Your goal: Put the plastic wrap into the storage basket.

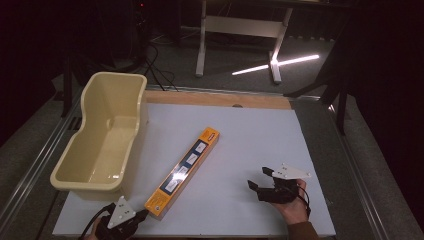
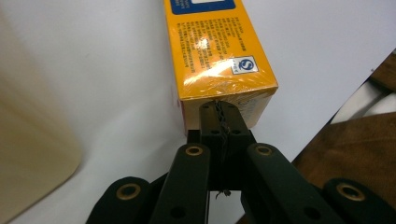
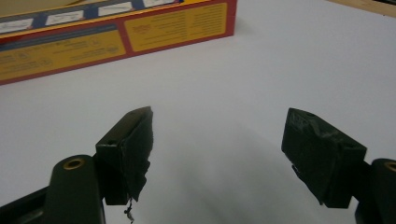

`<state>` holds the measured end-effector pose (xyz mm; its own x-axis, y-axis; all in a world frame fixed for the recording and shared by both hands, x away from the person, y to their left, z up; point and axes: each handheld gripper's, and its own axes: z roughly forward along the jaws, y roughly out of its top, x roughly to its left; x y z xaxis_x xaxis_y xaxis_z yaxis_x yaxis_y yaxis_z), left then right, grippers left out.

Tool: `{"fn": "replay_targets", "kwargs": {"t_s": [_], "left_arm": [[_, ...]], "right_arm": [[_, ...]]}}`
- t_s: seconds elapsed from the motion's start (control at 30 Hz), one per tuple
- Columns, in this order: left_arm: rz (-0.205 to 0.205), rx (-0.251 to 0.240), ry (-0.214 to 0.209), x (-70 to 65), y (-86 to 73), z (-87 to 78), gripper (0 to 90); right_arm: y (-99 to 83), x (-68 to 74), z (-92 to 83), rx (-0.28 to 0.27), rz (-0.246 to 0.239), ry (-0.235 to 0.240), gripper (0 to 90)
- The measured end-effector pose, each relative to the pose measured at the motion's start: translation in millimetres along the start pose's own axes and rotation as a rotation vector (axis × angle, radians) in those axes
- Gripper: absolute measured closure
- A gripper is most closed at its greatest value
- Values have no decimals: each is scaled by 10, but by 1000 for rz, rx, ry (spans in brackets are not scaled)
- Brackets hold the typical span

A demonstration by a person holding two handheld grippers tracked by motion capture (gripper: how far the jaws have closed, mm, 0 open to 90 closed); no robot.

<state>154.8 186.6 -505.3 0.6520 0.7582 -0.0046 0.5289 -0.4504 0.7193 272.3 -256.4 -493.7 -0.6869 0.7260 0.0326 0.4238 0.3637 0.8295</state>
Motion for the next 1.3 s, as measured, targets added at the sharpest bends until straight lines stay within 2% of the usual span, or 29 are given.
{"fn": "replay_targets", "kwargs": {"t_s": [0.1,0.13,0.27,0.3,0.37,0.5,0.63,0.7,0.77,0.9,0.93,0.97,1.07,1.23,1.3], "left_arm": [[17,3,-3,-36,54,52,900],[26,8,12,-60,76,63,900],[0,-15,26,-20,43,1,900],[-26,-32,50,27,17,-43,900],[-41,-37,62,49,6,-54,900],[-70,-26,119,118,-7,-13,900],[-77,-21,126,144,29,43,900],[-51,-19,87,102,77,105,900],[-38,-20,95,67,112,134,900],[-51,-51,53,36,151,167,900],[-44,-65,16,-32,188,211,900],[-44,-65,16,-32,188,211,900],[-18,-73,-34,-173,265,313,900],[-27,-93,-115,-380,435,541,900],[-25,-92,-129,-416,456,578,900]], "right_arm": [[1,0,1,-1,0,0,246],[-1,-5,-4,-2,0,-1,246],[-13,-20,-24,-8,8,-2,246],[-20,-31,-31,-6,12,-3,246],[-20,-32,-33,-9,14,-4,246],[-11,-17,-32,-10,7,-4,246],[-5,-11,-20,-8,3,-1,246],[-8,-12,-18,-7,5,-2,246],[-11,-11,-23,-5,6,-2,246],[-12,-12,-24,-7,8,-1,246],[-10,-7,-26,-8,8,-1,246],[-10,-7,-26,-8,8,-1,246],[-6,0,-24,-10,7,0,246],[-8,-4,-26,-11,15,-4,246],[-10,-9,-30,-12,19,-5,246]]}}
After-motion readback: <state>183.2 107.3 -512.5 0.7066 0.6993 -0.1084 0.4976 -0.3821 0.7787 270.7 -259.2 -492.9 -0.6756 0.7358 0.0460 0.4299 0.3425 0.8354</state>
